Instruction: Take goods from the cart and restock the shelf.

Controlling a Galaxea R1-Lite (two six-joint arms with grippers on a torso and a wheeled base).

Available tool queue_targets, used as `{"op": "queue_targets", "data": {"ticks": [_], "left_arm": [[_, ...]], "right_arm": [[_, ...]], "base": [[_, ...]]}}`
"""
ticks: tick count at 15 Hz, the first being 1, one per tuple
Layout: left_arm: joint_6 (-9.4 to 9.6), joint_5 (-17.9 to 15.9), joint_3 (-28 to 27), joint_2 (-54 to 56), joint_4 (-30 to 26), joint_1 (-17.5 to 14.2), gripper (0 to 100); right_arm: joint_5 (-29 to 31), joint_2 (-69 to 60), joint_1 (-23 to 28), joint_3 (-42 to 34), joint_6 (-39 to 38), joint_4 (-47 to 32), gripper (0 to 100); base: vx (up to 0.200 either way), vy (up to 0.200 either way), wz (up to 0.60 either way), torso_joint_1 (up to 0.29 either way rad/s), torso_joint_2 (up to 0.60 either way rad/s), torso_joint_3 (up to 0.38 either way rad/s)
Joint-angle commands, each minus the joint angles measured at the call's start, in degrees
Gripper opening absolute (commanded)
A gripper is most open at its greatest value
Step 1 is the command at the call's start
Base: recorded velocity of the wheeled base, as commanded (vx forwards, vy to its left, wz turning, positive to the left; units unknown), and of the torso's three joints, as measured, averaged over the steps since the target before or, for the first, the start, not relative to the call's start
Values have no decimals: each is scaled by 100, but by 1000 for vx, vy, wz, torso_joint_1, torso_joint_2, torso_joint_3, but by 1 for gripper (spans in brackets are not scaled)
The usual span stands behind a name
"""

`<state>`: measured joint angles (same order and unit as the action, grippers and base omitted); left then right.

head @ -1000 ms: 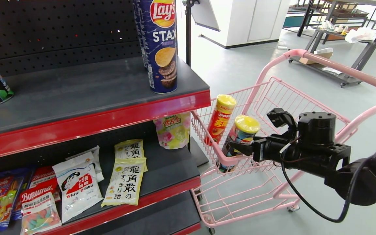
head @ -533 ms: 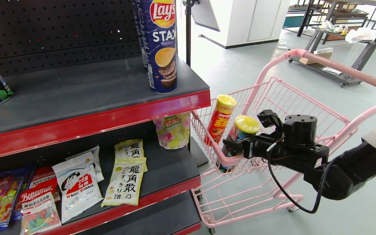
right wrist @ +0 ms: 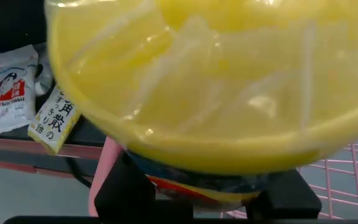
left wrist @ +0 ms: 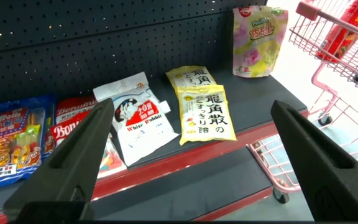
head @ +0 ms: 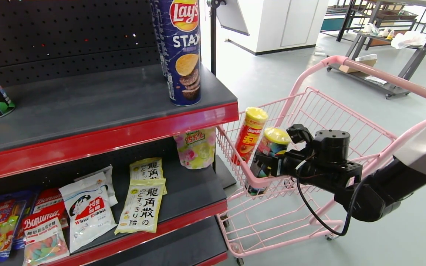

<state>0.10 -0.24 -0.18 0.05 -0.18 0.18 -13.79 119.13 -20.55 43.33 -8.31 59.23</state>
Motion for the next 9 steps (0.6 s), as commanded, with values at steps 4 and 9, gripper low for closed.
{"op": "queue_targets", "data": {"ticks": [4,9], "left_arm": [[-1,-2,1,-5,1,-1,100],[-1,-2,1,-5,1,-1,100]], "right_arm": [[16,-1128,104,317,119,-571,0],[157,-3018,306,660,462,-2127,0]], "base": [[0,0,0,0,0,0],[0,0,0,0,0,0]]}}
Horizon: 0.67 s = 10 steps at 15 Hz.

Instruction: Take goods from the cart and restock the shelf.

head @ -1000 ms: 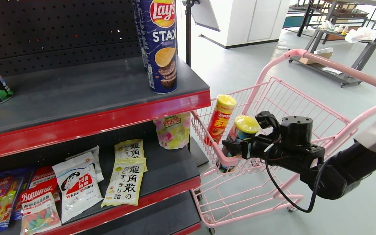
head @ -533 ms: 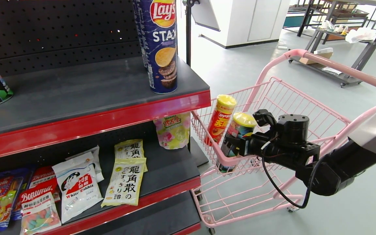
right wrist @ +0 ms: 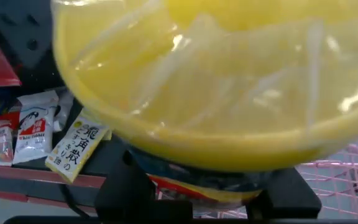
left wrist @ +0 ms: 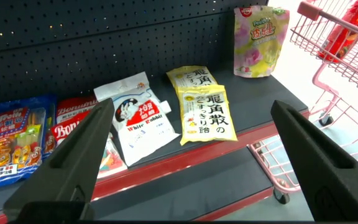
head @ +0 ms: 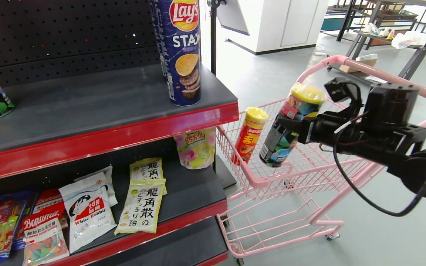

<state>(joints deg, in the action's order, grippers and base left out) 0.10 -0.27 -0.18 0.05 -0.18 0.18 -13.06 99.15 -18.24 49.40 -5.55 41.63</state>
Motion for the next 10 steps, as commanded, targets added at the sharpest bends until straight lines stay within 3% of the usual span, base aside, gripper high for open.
{"op": "queue_targets", "data": {"ticks": [1,3,5,6,7,10], "left_arm": [[-1,0,1,-5,1,-1,100],[-1,0,1,-5,-8,-1,100],[-1,0,1,-5,-8,-1,100],[-1,0,1,-5,-8,-1,100],[-1,0,1,-5,1,-1,100],[-1,-8,1,-5,-8,-1,100]], "right_arm": [[216,-1319,57,9,203,-683,0],[849,-2593,-31,-88,344,-2458,0],[901,-3613,-57,-510,379,-3715,0],[901,-3613,-57,-510,379,-3715,0],[928,-4351,-22,-1134,388,-3855,0],[1086,-4711,48,-1705,546,-3864,0]], "base": [[0,0,0,0,0,0],[0,0,0,0,0,0],[0,0,0,0,0,0],[0,0,0,0,0,0],[0,0,0,0,0,0],[0,0,0,0,0,0]]}}
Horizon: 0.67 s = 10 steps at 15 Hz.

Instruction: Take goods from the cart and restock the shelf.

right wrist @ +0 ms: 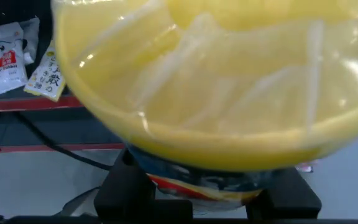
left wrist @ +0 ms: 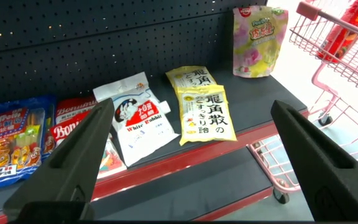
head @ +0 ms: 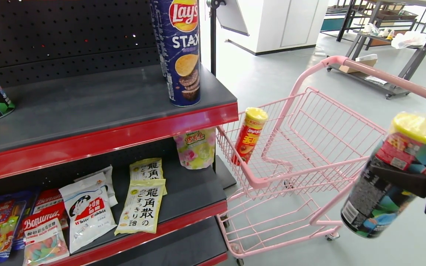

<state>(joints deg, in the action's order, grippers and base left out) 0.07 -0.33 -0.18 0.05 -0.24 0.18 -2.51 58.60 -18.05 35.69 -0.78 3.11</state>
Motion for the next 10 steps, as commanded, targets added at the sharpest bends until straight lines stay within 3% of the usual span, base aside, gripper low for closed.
{"op": "queue_targets", "data": {"ticks": [1,10], "left_arm": [[1,-2,1,-5,-2,-1,100],[1,-2,1,-5,-2,-1,100]], "right_arm": [[31,-674,30,-379,96,-12,0],[-408,-376,-119,-80,412,-3,0]], "base": [[0,0,0,0,0,0],[0,0,0,8,-39,-24]]}}
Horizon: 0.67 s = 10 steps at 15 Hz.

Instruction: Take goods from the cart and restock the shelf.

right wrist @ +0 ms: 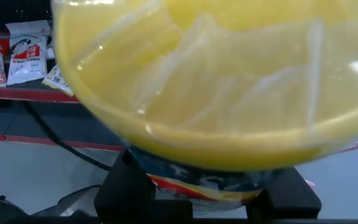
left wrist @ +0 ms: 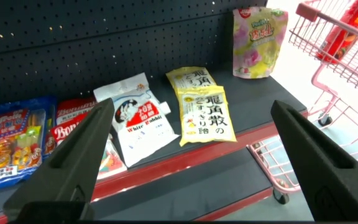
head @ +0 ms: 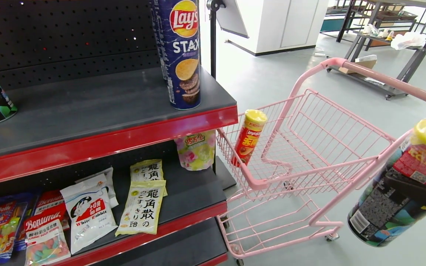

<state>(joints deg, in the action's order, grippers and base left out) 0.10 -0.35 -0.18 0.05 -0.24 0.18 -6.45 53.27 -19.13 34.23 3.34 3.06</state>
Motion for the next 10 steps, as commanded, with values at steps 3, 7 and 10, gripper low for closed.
{"op": "queue_targets", "data": {"ticks": [3,7,10], "left_arm": [[-1,0,1,-5,-2,-1,100],[8,0,1,-14,-2,-1,100],[-1,-9,1,-14,-2,-1,100]], "right_arm": [[-155,271,-21,128,105,10,0],[-401,658,-21,400,237,46,0],[-506,904,-21,567,255,54,0]], "base": [[0,0,0,144,-422,-287],[0,0,0,193,-527,-343],[0,0,0,224,-570,-349]]}}
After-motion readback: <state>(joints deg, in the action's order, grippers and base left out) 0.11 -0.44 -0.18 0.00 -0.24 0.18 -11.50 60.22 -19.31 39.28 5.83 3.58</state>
